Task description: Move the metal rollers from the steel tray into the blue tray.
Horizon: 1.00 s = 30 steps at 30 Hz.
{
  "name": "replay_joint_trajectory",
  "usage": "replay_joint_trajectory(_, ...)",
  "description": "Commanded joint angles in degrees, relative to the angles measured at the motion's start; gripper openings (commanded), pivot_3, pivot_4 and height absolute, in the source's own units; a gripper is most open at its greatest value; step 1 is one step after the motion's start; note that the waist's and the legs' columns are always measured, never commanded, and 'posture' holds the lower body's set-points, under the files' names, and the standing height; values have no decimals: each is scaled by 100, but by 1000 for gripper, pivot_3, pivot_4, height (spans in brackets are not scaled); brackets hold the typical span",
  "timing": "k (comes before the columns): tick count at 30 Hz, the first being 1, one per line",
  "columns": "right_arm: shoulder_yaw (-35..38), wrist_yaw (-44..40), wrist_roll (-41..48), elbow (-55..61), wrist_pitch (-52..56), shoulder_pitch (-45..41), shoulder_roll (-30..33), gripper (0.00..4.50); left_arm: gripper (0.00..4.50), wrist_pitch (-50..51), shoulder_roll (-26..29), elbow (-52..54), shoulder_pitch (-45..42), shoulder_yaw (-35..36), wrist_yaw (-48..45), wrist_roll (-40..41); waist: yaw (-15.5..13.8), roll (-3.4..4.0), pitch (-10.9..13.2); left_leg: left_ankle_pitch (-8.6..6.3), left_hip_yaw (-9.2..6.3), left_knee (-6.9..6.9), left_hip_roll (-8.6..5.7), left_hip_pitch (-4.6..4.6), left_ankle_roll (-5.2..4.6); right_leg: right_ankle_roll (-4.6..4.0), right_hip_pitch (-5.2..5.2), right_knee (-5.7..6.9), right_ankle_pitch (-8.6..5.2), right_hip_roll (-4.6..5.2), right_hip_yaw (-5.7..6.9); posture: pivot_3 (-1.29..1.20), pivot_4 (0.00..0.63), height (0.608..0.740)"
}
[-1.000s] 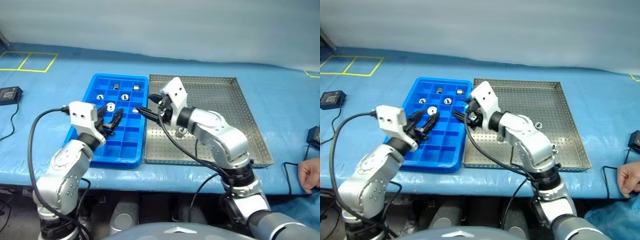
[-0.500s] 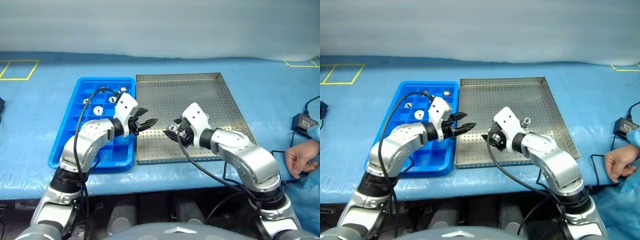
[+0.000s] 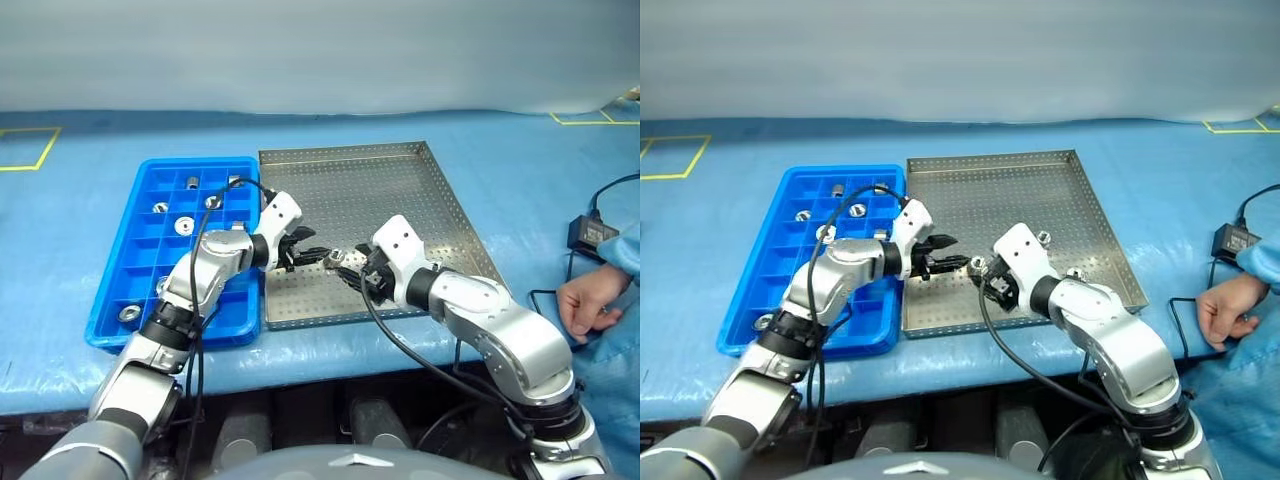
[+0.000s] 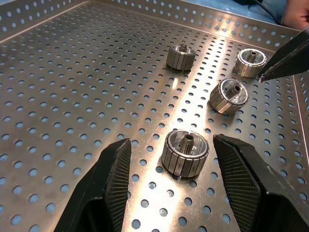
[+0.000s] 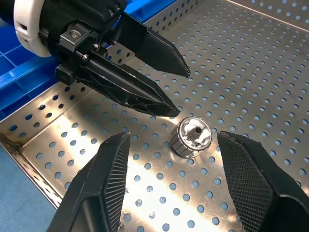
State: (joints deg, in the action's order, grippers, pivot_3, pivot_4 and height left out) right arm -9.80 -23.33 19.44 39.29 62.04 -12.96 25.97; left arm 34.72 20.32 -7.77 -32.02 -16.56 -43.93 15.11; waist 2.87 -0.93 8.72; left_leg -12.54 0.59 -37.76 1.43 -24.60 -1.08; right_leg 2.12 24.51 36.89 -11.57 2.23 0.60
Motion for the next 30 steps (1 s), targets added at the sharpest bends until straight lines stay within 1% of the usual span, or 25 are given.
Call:
replay_joint_trajectory(1,108,90,33,254,-71,23,-17,3023,2949,-131,-94,-181,-186,-44,-109,-135,40,0,0,0,0,-1,0,0,0,1,0,0,0,0,0,-159,150,740)
replay_joint_trajectory(13,-59,269,-9,196,-182,82,-75,3023,2949,-127,-534,-872,-377,-70,-58,-474,115,0,0,-1,6,-9,0,1,-2,15,0,3,9,-1,-11,-167,150,740)
replay_joint_trajectory(19,-63,318,-38,137,-239,52,-131,3023,2949,-111,-651,-1138,-410,-35,26,-614,117,0,0,-2,10,-10,-1,2,-5,44,0,3,26,-2,-16,-163,150,740)
replay_joint_trajectory(22,-64,344,-45,116,-267,25,-164,3064,2408,-103,-709,-1180,-388,35,123,-648,118,0,0,-2,12,-10,0,4,-5,45,0,3,26,-2,-19,-161,150,740)
replay_joint_trajectory(24,-75,354,-47,100,-285,22,-167,3064,1741,-118,-715,-1157,-368,52,89,-634,117,0,0,-2,14,-14,1,3,-5,46,0,4,28,-3,-22,-159,150,740)
replay_joint_trajectory(25,-78,356,-50,91,-291,22,-169,3064,1659,-119,-715,-1134,-354,52,65,-623,117,0,0,-3,16,-14,1,4,-6,47,0,4,28,-3,-25,-159,150,740)
replay_joint_trajectory(30,-84,357,-84,30,-304,21,-180,3064,1659,-148,-744,-1079,-293,134,144,-614,115,0,0,-4,27,-16,1,6,-10,46,1,3,28,-4,-37,-154,150,740)
